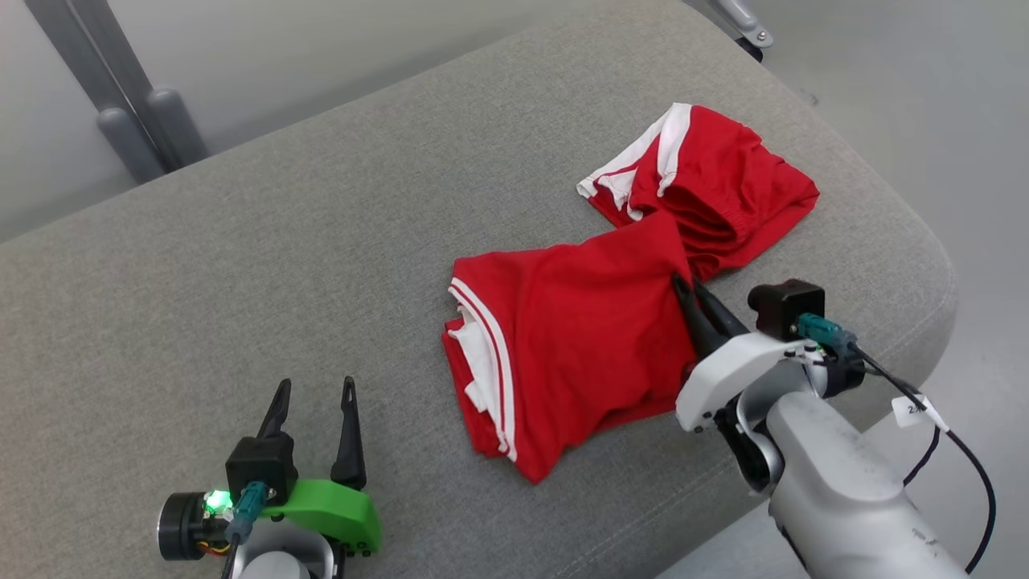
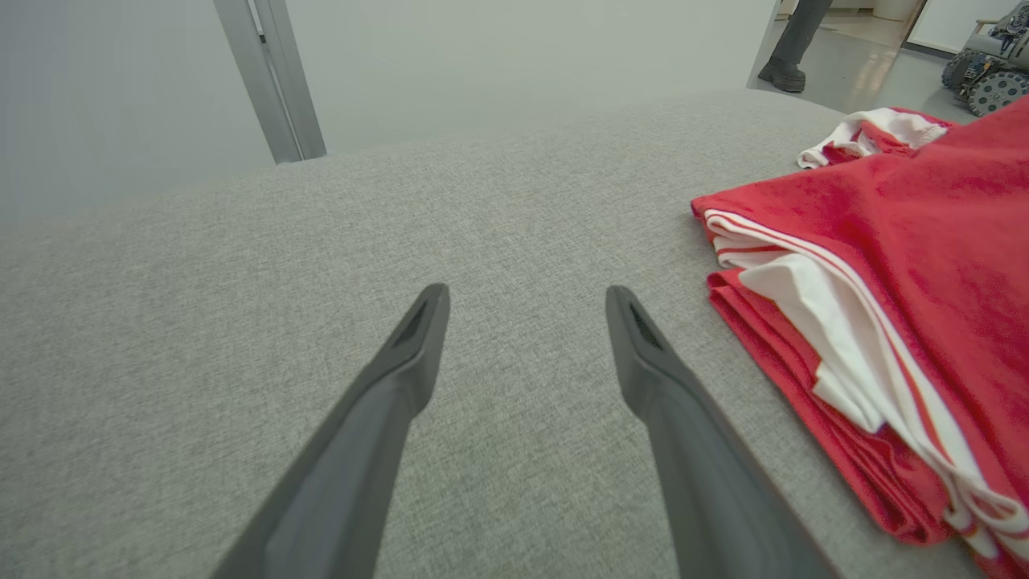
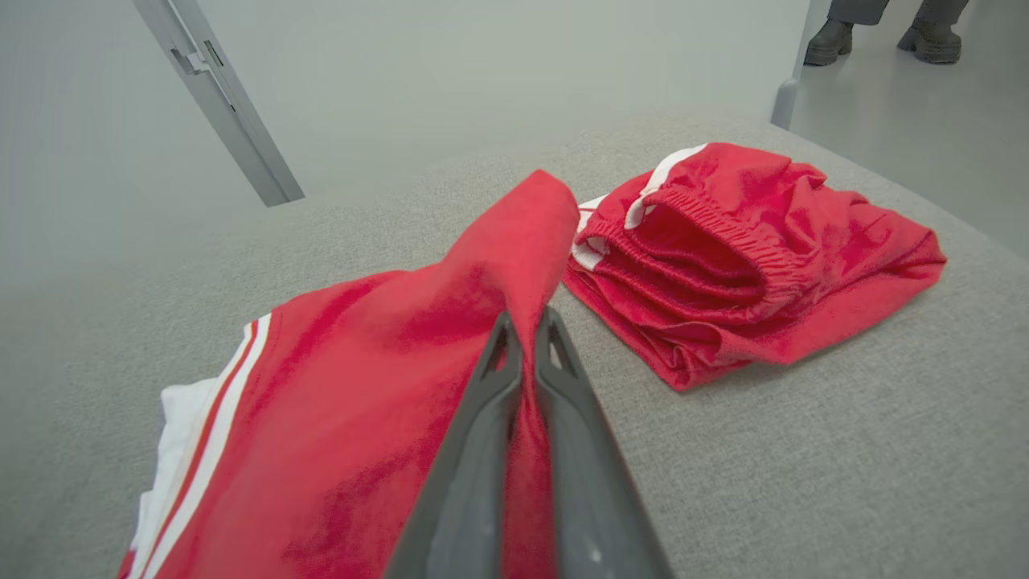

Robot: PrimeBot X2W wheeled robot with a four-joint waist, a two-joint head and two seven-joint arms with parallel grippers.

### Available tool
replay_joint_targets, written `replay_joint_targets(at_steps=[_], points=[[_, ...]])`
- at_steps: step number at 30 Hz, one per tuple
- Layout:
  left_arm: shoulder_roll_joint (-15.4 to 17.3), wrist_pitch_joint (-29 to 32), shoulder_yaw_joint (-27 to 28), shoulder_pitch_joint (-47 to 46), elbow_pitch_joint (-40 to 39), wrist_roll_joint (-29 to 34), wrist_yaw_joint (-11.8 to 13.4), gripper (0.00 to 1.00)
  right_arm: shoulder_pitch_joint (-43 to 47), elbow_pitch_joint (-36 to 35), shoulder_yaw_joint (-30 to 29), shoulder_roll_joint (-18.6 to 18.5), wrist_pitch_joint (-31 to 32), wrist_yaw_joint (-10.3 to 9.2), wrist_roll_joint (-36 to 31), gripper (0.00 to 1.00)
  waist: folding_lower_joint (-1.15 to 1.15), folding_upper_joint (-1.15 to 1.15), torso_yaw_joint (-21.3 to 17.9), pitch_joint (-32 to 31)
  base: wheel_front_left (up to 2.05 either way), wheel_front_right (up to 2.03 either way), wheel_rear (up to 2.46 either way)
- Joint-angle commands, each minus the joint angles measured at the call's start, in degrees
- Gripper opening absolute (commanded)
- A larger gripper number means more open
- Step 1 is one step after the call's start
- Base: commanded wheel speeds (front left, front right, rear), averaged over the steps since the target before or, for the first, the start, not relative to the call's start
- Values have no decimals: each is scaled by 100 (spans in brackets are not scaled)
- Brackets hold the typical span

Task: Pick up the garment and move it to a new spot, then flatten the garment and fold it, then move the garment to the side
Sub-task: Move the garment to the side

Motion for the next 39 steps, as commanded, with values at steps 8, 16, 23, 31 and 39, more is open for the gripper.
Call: replay_joint_targets(at_steps=[8,16,23,31,39], points=[[39,-1,224,-338,84,279,-10,100,-1190,798,-362,-680,-14,-9,-603,0,0,0,930,714,0,0,0],[36,-1,444,-531,-15,430,-21,100,-2097,1950,-1458,-1826,-15,-9,-1536,0,0,0,1784,1219,0,0,0],[33,-1,507,-636,-76,424,-27,100,-2404,2312,-2837,-2456,-16,-10,-2525,7,0,0,2220,1507,0,0,0],[33,0,576,-652,-170,353,73,100,-2208,1287,-4426,-1935,-15,-7,-3698,100,0,0,2379,1529,0,0,0],[33,-1,665,-464,-234,250,149,100,-1568,-344,-3545,-709,-14,-9,-3245,100,0,0,2453,1180,0,0,0]])
